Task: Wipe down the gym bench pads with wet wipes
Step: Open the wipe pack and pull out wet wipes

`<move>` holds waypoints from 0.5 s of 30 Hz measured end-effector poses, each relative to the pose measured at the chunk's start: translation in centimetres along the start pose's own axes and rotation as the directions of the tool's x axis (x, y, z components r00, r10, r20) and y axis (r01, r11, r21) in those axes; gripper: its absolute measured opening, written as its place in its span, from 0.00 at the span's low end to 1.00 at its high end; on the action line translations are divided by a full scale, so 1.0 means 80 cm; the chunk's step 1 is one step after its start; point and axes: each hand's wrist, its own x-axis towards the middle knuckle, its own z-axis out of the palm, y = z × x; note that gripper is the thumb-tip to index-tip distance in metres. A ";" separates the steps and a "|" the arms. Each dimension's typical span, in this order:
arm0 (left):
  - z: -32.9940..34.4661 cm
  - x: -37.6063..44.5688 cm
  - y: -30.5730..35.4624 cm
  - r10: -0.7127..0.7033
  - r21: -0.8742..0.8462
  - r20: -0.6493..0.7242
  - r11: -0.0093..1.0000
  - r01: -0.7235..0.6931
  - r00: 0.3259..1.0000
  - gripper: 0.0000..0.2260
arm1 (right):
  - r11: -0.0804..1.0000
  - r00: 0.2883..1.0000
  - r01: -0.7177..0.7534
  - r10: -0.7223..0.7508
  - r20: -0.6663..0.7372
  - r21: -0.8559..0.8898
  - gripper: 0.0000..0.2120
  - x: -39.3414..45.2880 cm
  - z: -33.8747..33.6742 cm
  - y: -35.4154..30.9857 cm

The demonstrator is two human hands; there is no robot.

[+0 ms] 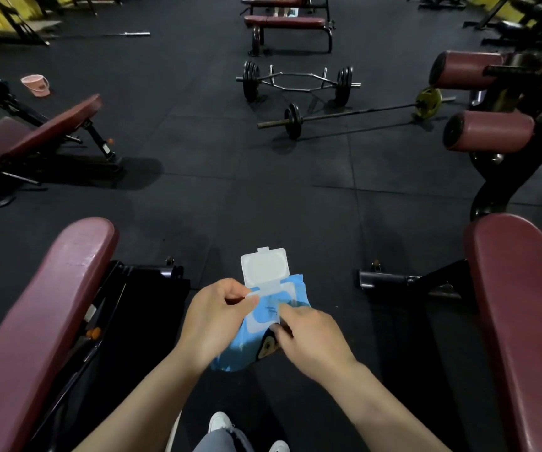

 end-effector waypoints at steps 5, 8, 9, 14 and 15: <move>-0.009 0.005 0.001 0.120 0.145 -0.019 0.983 -0.116 0.993 0.06 | 0.991 0.983 0.086 -0.101 -0.155 -0.100 0.10 0.004 0.005 0.006; -0.020 0.022 -0.006 0.176 0.183 0.005 0.967 -0.174 0.984 0.11 | 0.968 0.937 0.108 -0.175 -0.301 -0.225 0.12 0.007 0.003 0.011; -0.025 0.028 -0.009 0.160 0.187 0.025 0.969 -0.162 0.987 0.16 | 0.964 0.927 0.116 -0.192 -0.323 -0.241 0.13 0.008 0.002 0.012; -0.053 0.044 -0.006 -0.055 0.007 0.408 0.998 0.057 0.911 0.43 | 0.943 0.888 0.190 -0.284 -0.362 -0.275 0.13 0.012 -0.004 0.018; -0.056 0.046 -0.006 -0.071 0.016 0.448 0.997 0.072 0.891 0.43 | 0.941 0.885 0.198 -0.292 -0.363 -0.274 0.14 0.012 -0.005 0.018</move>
